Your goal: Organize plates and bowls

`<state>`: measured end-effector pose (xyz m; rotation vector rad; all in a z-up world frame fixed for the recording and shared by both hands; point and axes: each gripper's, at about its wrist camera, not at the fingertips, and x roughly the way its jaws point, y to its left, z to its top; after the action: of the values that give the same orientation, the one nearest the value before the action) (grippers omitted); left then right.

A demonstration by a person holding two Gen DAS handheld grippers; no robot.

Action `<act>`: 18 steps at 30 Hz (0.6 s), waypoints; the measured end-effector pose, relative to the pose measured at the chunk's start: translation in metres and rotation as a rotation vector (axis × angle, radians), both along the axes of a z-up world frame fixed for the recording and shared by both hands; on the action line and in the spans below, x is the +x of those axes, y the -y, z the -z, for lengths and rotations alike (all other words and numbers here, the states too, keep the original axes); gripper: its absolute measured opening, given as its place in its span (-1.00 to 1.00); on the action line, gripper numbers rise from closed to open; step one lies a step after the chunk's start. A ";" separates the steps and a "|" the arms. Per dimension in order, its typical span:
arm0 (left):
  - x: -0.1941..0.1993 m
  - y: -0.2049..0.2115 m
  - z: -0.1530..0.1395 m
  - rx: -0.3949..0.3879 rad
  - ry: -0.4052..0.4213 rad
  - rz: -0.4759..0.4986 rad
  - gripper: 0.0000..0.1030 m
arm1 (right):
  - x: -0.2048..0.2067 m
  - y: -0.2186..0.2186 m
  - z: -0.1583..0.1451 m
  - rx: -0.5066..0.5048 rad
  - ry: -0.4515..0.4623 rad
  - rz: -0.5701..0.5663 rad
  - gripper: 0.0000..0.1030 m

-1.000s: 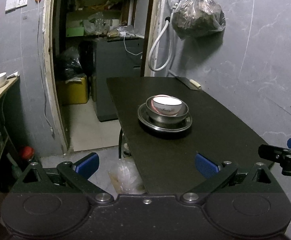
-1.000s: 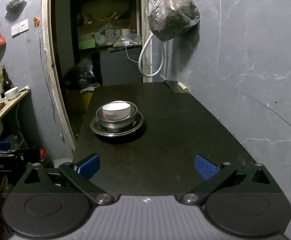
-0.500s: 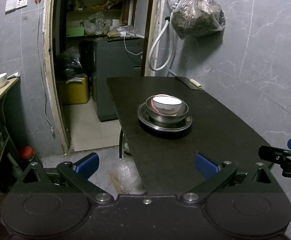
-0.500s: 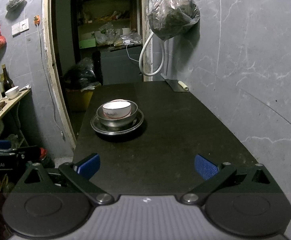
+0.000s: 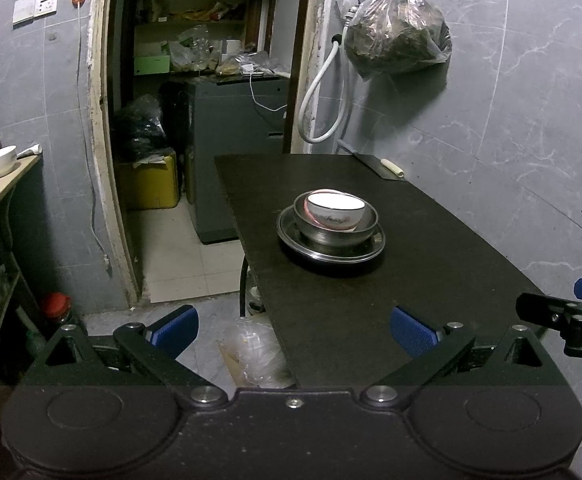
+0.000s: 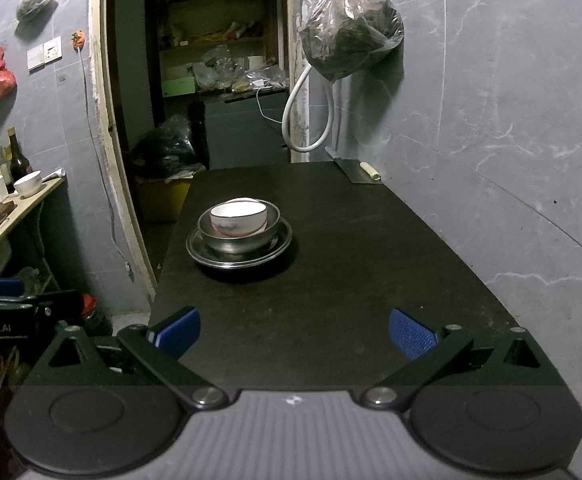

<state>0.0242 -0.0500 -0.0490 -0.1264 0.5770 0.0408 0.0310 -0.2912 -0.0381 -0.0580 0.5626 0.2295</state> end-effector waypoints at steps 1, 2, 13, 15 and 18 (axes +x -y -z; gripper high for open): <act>0.000 0.000 0.000 0.001 0.000 0.000 0.98 | 0.000 0.000 0.000 0.000 0.000 0.000 1.00; 0.000 0.000 0.000 0.001 0.000 0.000 0.98 | 0.000 0.000 0.000 0.000 0.001 0.000 1.00; -0.003 0.000 0.000 0.001 -0.004 0.001 0.98 | 0.000 0.000 0.000 0.000 -0.001 0.001 1.00; -0.003 0.000 0.000 0.002 -0.003 0.001 0.98 | 0.001 0.000 0.000 0.000 -0.004 0.001 1.00; -0.003 0.000 0.000 0.002 -0.003 0.002 0.98 | 0.001 0.001 0.001 0.000 -0.004 0.002 1.00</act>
<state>0.0217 -0.0499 -0.0490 -0.1242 0.5802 0.0397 0.0318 -0.2918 -0.0387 -0.0572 0.5670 0.2279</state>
